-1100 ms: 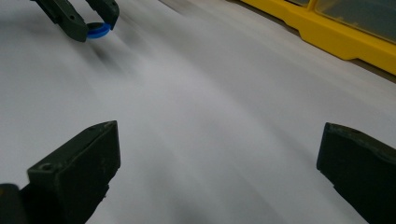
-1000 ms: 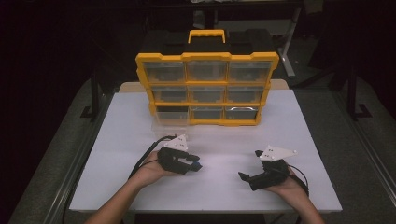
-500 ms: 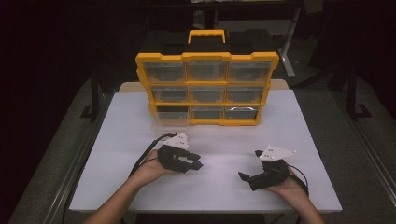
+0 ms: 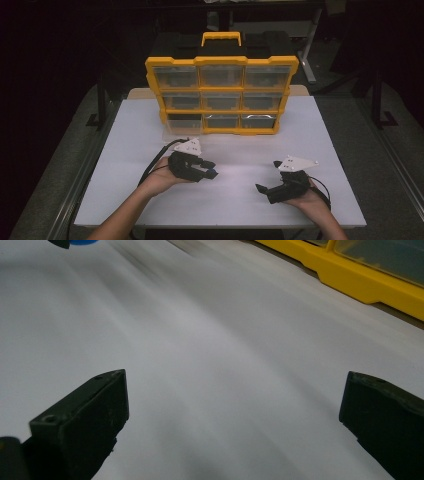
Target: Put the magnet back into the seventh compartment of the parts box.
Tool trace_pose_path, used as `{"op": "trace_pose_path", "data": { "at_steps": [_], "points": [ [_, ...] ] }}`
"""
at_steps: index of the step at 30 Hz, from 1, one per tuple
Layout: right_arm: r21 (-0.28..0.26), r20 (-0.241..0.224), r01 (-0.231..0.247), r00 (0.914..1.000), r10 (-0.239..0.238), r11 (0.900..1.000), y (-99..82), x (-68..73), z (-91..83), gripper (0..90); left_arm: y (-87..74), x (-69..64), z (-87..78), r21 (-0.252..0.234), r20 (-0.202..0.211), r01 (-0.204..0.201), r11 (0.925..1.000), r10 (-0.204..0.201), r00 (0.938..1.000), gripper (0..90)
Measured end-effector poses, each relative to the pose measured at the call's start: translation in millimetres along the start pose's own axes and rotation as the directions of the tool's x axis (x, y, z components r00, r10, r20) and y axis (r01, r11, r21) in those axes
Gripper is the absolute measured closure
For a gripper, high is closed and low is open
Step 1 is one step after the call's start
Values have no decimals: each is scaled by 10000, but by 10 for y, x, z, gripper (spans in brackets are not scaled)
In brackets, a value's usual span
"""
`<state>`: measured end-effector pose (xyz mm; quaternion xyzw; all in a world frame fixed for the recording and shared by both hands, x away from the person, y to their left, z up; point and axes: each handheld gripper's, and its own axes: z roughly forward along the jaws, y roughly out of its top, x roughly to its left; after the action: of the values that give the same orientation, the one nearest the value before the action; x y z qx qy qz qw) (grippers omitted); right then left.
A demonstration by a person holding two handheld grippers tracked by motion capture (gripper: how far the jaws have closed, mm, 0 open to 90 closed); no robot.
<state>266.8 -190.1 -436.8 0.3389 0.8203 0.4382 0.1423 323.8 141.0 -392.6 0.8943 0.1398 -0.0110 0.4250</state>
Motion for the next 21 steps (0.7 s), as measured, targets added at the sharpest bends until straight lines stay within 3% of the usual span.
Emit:
{"op": "trace_pose_path", "data": {
  "at_steps": [9, 21],
  "points": [
    [1, -5, 3, 10000, -3, 10000, -1, 0, 1, 0, 70, 38, -75, -223, -87, 70, 9997, -71, 9999, 628],
    [-7, -7, -31, 10000, 31, 10000, -3, -1, 1, 0, 177, 84, -148, -177, -133, 79, 9998, -82, 9999, 629]
  ]
}}
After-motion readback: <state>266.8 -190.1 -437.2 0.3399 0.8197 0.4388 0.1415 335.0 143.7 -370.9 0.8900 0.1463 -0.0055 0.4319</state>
